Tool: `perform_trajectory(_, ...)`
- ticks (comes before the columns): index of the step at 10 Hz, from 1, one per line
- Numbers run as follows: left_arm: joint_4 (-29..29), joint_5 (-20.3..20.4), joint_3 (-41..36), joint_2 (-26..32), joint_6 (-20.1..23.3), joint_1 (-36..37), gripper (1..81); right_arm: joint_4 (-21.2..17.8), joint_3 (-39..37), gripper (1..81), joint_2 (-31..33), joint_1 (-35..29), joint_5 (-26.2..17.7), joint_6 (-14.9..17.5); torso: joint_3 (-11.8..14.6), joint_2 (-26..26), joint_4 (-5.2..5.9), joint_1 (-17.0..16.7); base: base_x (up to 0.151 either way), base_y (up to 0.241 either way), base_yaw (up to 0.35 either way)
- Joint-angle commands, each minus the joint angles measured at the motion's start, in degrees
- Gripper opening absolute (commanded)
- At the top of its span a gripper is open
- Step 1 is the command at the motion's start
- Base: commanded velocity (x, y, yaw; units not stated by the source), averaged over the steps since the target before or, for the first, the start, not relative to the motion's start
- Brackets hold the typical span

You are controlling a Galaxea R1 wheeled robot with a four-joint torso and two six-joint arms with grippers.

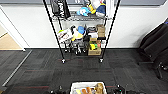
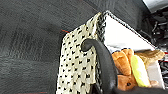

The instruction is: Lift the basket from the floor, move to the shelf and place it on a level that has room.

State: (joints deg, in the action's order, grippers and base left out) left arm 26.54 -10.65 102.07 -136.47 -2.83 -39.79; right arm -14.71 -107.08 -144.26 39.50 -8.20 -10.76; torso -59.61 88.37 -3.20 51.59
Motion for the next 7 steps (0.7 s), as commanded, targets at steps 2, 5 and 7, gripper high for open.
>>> perform_trajectory(2,1.41,-1.83,-2.22,5.68,0.1,6.08,1.0,-1.19,-0.14,1.0,2.46,-5.44,-2.7,-0.57,4.87,-6.86,0.0,-4.37,0.0,0.0,0.0)
perform_trajectory(5,1.06,-2.09,-3.19,6.91,0.19,6.08,1.0,-1.63,0.82,1.0,4.3,-3.94,-1.48,-0.66,8.9,-12.46,0.0,-8.0,0.0,0.0,0.0)
perform_trajectory(7,1.06,-1.91,-4.77,7.87,0.19,6.08,1.0,-2.16,3.9,1.0,6.5,-3.76,0.29,-0.66,10.5,-16.28,0.0,-10.53,0.0,0.0,0.0)
